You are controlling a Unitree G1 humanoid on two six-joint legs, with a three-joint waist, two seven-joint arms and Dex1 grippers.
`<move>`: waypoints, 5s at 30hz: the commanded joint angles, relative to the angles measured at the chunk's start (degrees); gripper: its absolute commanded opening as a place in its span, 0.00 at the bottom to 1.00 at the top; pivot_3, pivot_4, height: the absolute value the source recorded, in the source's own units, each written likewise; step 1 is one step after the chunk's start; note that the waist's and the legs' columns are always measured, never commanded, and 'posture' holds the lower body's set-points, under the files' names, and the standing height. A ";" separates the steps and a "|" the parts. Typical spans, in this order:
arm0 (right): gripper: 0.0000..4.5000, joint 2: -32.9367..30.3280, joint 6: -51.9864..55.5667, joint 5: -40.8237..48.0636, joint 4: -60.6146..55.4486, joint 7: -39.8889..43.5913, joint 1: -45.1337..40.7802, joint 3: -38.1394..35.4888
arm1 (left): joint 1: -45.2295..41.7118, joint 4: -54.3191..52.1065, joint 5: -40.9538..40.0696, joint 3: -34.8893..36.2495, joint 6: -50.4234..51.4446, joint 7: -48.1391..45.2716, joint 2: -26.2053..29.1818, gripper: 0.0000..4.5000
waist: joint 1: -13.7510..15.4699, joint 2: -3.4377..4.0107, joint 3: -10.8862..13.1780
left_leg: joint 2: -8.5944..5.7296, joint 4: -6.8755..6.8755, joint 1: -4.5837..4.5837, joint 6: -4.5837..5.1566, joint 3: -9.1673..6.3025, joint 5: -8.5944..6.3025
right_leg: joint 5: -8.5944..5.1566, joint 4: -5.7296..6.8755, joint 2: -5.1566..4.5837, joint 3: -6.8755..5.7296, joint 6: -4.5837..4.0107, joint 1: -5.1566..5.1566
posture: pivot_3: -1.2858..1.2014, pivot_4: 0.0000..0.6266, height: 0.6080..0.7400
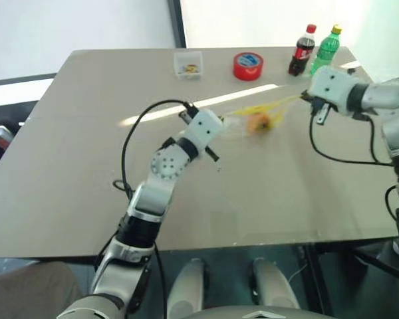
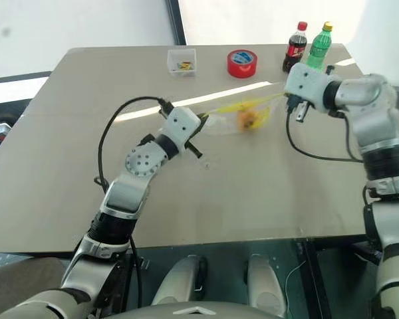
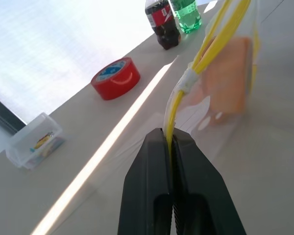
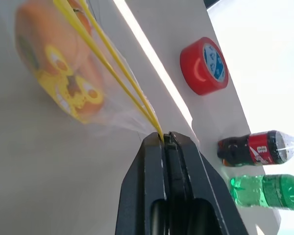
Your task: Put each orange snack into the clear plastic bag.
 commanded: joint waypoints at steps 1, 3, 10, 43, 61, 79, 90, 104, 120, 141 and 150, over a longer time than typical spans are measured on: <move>0.02 -3.03 3.17 1.44 -5.28 1.98 -2.09 -3.07 | -2.86 -3.95 -0.78 0.95 1.32 -0.57 0.22 0.00 | -0.12 0.00 0.00 | 0.00 0.00 0.00 0.00 0.00 0.00 | 0.00 0.00 0.00 0.00 0.00 0.00 | 0.52 0.24 1.00; 0.07 -4.08 3.57 2.46 -7.24 4.28 -0.58 -2.73 | -2.84 -3.22 -0.47 0.18 1.39 -0.62 0.14 0.00 | -0.25 0.00 0.00 | 0.01 -0.01 0.02 0.00 0.00 0.00 | 0.00 0.00 0.00 0.02 0.00 0.00 | 0.52 0.24 1.00; 0.50 -9.09 13.54 5.12 -19.42 13.77 3.47 -1.38 | -3.47 -3.43 1.78 -2.57 2.98 -2.45 2.07 0.00 | -0.03 0.01 0.00 | 0.00 0.03 -0.02 0.00 0.02 0.00 | 0.00 0.00 0.00 -0.02 0.00 0.00 | 0.52 0.24 1.00; 0.13 9.85 4.73 6.53 -19.71 7.28 -0.20 4.58 | -5.59 -12.12 3.09 -5.66 12.61 -11.45 6.04 0.00 | 0.01 0.00 0.00 | 0.01 0.12 -0.13 0.00 -0.13 0.01 | -0.01 0.03 0.03 -0.21 0.00 -0.01 | 0.52 0.24 1.00; 0.06 11.43 3.91 6.08 -19.74 8.12 -0.72 5.28 | -4.97 -12.16 2.74 -5.44 12.22 -11.25 5.92 0.00 | -0.01 0.00 0.00 | 0.01 0.12 -0.13 0.00 -0.13 0.01 | -0.01 0.05 0.03 -0.21 0.00 -0.01 | 0.52 0.24 1.00; 0.06 11.84 -0.31 4.65 -18.00 7.64 -0.84 5.51 | -4.47 -12.00 3.03 -5.50 12.32 -10.90 6.10 0.00 | -0.02 0.00 0.00 | 0.01 0.12 -0.12 0.00 -0.13 0.01 | -0.01 0.05 0.03 -0.21 0.00 -0.01 | 0.52 0.24 1.00; 0.06 12.20 -2.17 4.32 -16.71 7.41 -1.18 5.36 | -4.72 -11.91 3.15 -5.60 12.63 -10.64 5.91 0.00 | -0.03 0.00 0.00 | 0.01 0.13 -0.12 0.00 -0.13 0.01 | -0.01 0.06 0.03 -0.21 0.00 0.00 | 0.52 0.24 1.00; 0.44 12.68 -3.04 4.40 -16.77 7.44 -0.71 5.48 | -4.65 -12.10 3.17 -5.63 12.93 -10.72 6.02 0.00 | -0.03 0.00 0.00 | 0.01 0.13 -0.12 0.00 -0.14 0.01 | -0.01 0.06 0.03 -0.22 -0.01 -0.01 | 0.52 0.24 1.00; 0.27 12.03 -3.88 3.41 -15.64 7.08 -0.34 5.38 | -4.54 -12.28 3.21 -5.92 13.01 -10.60 5.62 0.00 | -0.03 0.00 0.00 | 0.01 0.13 -0.12 0.00 -0.14 0.01 | -0.01 0.06 0.03 -0.21 0.00 0.00 | 0.52 0.24 1.00; 0.01 11.36 -3.63 3.21 -16.16 6.79 0.09 4.90 | -3.94 -12.05 3.17 -6.10 12.63 -10.78 5.54 0.00 | -0.03 0.00 0.00 | 0.01 0.13 -0.12 0.00 -0.13 0.01 | -0.01 0.06 0.03 -0.21 -0.01 -0.01 | 0.52 0.24 1.00; 0.01 7.76 -3.23 2.74 -15.64 6.65 2.07 3.43 | -2.91 -11.00 5.15 -4.89 13.71 -9.14 7.32 0.00 | 0.02 0.00 0.00 | 0.01 0.13 -0.12 0.00 -0.13 0.01 | -0.01 0.06 0.03 -0.21 -0.01 0.00 | 0.52 0.24 1.00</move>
